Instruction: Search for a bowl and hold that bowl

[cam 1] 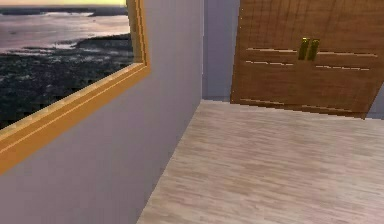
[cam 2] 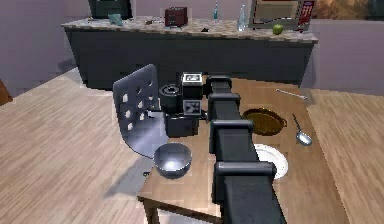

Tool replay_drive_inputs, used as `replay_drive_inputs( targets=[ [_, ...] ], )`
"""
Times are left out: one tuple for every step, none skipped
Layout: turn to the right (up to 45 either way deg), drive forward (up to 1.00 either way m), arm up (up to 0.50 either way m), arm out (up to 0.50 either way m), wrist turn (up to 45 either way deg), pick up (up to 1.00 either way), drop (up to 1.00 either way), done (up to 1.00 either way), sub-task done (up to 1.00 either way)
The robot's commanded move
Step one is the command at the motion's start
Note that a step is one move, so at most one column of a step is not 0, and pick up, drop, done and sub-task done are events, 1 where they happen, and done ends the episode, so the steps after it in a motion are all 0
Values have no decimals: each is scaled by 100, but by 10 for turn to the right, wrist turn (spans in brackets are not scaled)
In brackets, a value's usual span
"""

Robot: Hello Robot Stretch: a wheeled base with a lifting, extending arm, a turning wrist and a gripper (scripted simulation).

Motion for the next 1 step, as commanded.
replay_drive_inputs(
  targets=[
    [0, 0, -30, 0, 0, 0, 0, 0, 0]
  ],
)
